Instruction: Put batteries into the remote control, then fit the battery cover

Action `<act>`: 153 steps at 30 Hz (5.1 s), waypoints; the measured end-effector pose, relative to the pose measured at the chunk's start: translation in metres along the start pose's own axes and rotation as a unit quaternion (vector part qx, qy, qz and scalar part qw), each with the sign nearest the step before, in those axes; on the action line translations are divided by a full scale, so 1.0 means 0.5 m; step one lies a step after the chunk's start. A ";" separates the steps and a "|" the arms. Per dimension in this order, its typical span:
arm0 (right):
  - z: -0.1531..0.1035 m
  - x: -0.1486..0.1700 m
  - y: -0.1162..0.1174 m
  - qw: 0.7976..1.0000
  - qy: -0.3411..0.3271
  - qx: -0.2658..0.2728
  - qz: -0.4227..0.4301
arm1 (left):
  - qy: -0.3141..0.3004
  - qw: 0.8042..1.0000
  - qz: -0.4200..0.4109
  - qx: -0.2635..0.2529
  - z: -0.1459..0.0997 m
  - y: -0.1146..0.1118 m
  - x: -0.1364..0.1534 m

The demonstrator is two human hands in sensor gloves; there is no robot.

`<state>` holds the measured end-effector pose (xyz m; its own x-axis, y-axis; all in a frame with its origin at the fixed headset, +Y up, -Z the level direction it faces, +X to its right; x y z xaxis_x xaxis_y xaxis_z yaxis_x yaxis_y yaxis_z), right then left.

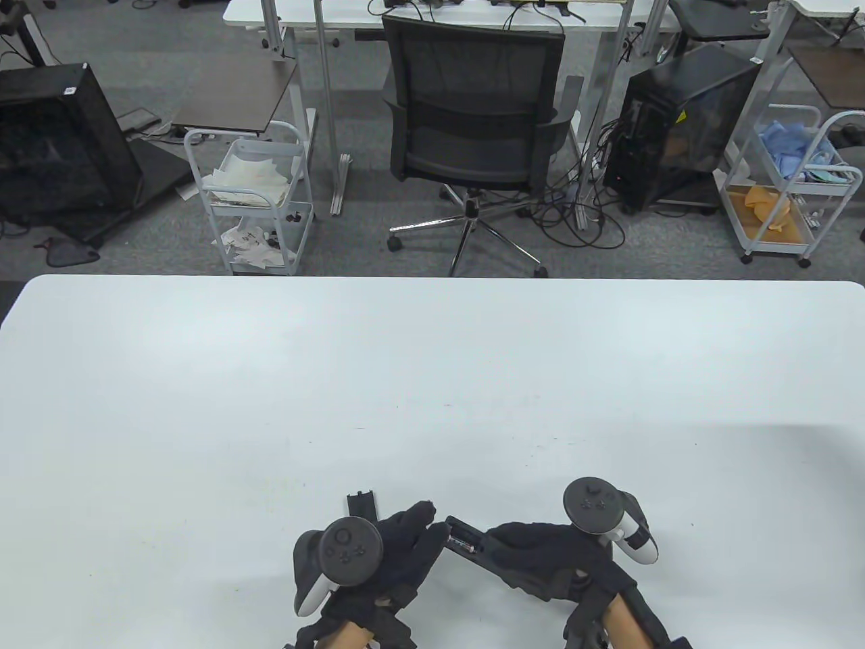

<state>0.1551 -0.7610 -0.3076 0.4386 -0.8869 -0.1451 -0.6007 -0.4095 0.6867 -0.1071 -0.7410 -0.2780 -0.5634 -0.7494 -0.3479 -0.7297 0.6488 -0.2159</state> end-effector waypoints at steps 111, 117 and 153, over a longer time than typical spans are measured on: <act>-0.006 -0.012 -0.001 1.000 -0.005 0.010 -0.009 | 0.039 0.866 0.467 0.177 0.065 -0.087 -0.009; -0.004 -0.011 0.001 1.000 -0.001 0.007 -0.012 | 0.038 0.859 0.470 0.199 0.067 -0.102 -0.010; -0.003 -0.008 0.003 1.000 0.002 0.006 -0.019 | -0.165 0.981 0.102 0.015 0.013 0.036 -0.030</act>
<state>0.1535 -0.7574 -0.3048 0.4634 -0.8702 -0.1674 -0.5921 -0.4447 0.6721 -0.1096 -0.7173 -0.2826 -0.5366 -0.5239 -0.6616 -0.6006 0.7878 -0.1367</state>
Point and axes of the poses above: the tracker on the back of each hand, its own x axis roughly to the little-finger side, its own z axis roughly from the wrist to the fingertips, y = z × x, the point moved 2 cm from there along z, roughly from the wrist to the fingertips, and after that the axes turned 6 degrees about -y, right-handed, at the moved point
